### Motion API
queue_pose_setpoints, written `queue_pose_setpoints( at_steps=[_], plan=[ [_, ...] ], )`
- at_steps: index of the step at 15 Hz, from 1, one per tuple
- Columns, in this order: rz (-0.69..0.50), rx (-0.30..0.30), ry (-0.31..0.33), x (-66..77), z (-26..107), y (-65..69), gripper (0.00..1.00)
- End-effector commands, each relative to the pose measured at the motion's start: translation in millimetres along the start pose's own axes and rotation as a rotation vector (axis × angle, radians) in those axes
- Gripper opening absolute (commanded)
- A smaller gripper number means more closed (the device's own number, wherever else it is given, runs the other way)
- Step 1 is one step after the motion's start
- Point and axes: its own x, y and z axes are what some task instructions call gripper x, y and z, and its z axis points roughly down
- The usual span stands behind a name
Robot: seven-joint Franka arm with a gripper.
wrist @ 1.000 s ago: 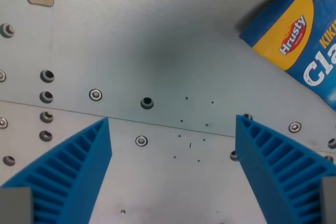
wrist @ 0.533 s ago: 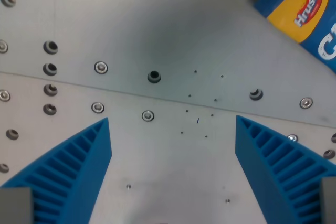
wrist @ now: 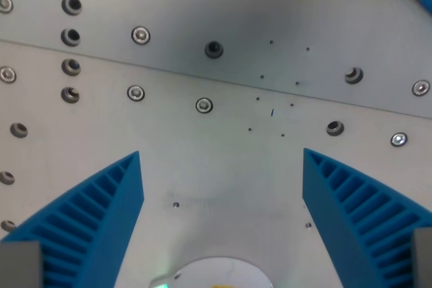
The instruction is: Move in base negative x
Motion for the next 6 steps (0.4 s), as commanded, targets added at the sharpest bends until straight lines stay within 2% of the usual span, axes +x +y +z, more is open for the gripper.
queue_pose_setpoints(
  at_steps=[1,6],
  plan=[
    [0.016,-0.01,0.094,-26.0,0.3,-11.2,1.0],
    [0.016,-0.01,0.094,-50.2,8.0,-23.1,1.0]
  ],
)
